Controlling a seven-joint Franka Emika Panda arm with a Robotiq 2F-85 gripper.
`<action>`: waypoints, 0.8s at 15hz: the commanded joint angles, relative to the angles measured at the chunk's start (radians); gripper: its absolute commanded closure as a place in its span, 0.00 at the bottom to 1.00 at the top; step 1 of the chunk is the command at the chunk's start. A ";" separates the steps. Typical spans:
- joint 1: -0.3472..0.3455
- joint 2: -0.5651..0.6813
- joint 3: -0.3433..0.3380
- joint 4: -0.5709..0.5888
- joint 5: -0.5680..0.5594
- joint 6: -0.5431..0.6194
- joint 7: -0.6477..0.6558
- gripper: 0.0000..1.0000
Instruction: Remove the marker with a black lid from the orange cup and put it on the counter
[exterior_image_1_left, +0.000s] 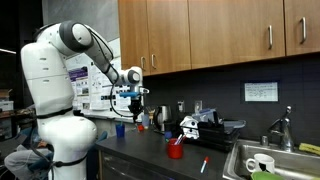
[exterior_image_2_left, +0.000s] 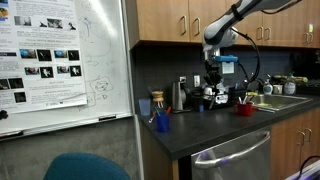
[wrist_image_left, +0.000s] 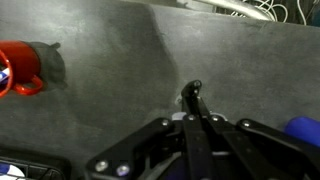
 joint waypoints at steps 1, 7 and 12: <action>0.002 0.000 -0.002 0.002 -0.001 -0.002 0.001 0.99; 0.007 0.013 0.023 -0.014 -0.039 0.028 0.043 0.99; 0.008 0.030 0.027 -0.034 -0.027 0.064 0.057 0.99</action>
